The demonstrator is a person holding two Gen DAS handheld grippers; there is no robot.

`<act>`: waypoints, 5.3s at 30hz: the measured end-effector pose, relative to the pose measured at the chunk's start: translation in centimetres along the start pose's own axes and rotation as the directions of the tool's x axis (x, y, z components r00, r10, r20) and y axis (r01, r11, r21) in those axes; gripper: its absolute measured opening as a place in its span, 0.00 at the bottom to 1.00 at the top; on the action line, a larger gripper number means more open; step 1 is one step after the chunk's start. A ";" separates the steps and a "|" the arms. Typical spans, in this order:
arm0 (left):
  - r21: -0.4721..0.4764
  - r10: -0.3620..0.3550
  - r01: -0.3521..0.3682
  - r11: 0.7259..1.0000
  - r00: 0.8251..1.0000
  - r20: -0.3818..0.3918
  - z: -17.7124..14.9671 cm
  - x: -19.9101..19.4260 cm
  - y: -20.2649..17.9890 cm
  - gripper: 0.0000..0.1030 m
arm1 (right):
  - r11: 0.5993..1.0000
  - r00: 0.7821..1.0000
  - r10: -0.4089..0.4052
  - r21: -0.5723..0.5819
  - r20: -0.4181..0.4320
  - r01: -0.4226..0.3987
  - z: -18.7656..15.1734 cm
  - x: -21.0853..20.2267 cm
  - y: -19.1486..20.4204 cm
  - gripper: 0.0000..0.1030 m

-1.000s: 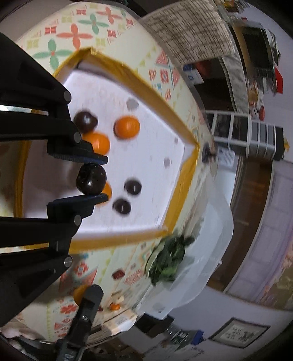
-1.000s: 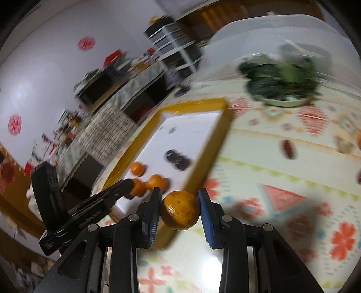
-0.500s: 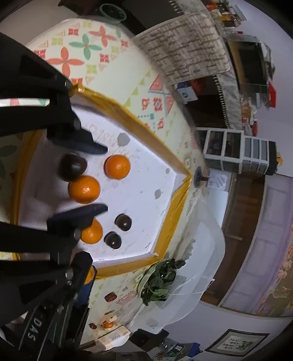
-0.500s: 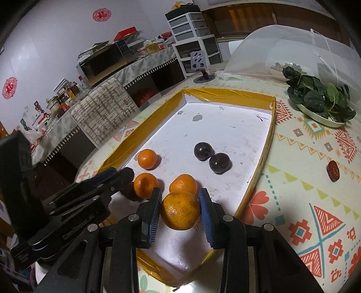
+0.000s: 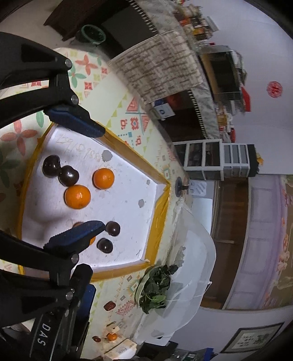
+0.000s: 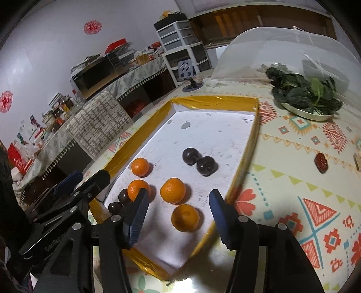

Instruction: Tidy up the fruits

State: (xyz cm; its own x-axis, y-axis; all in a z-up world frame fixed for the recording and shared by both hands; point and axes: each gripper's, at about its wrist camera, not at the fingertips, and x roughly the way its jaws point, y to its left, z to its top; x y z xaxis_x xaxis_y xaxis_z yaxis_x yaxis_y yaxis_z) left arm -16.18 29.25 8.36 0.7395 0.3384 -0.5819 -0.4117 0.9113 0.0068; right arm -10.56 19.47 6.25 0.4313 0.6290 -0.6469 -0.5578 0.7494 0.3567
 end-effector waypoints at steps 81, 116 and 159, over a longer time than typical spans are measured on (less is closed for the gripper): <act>0.074 -0.515 0.609 0.790 0.724 -0.459 3.5 13.1 -35.7 0.83 | 0.829 0.895 -0.447 0.370 -0.015 0.420 0.0 -12.0 -32.0 0.57; 0.044 -0.509 0.546 0.837 0.804 -0.306 5.8 6.4 -22.2 0.38 | 0.915 0.947 -0.301 0.315 0.112 0.253 0.7 -13.3 -25.0 0.40; -0.200 -0.362 0.321 0.926 0.904 -0.228 7.5 10.4 1.6 0.65 | 0.989 0.992 -0.116 -0.100 -0.046 0.111 3.6 3.3 0.1 0.52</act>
State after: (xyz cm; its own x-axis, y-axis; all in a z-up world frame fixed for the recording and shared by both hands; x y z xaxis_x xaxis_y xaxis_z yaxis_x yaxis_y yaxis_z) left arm -5.18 36.04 8.48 0.6964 -0.0777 -0.7134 -0.2506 0.9052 -0.3433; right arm -6.59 22.34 6.60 0.4601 0.5274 -0.7143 -0.5746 0.7902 0.2133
